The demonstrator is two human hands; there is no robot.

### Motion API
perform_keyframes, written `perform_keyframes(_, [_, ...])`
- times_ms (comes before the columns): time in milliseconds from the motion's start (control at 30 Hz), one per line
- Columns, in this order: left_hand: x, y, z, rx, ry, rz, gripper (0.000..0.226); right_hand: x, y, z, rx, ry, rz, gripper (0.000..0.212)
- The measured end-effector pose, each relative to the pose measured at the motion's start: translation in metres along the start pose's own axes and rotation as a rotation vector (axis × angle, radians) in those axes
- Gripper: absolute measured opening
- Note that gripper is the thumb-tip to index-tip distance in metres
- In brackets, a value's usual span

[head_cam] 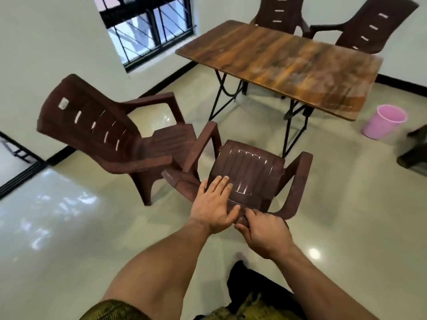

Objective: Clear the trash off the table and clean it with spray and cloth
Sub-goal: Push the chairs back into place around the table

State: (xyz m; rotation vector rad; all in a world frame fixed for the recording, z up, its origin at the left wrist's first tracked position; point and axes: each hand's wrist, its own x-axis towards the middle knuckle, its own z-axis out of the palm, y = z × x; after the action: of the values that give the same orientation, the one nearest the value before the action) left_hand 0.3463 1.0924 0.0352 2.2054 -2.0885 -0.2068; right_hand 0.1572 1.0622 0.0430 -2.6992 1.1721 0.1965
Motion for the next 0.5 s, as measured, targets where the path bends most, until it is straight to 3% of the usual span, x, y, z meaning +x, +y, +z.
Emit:
perform_keyframes(200, [0.094,-0.008,-0.004,0.001,-0.031,0.062,0.077,0.064,0.047,-0.015,-0.005,0.043,0.086,0.065])
perform_keyframes(367, [0.174,0.002,-0.007,0.01,-0.108,0.152,0.079,0.105,0.099,-0.04,0.122,0.002,0.281,0.102])
perform_keyframes(500, [0.233,0.005,-0.01,0.021,-0.144,0.261,0.08,0.137,0.135,-0.049,0.137,0.055,0.381,0.115])
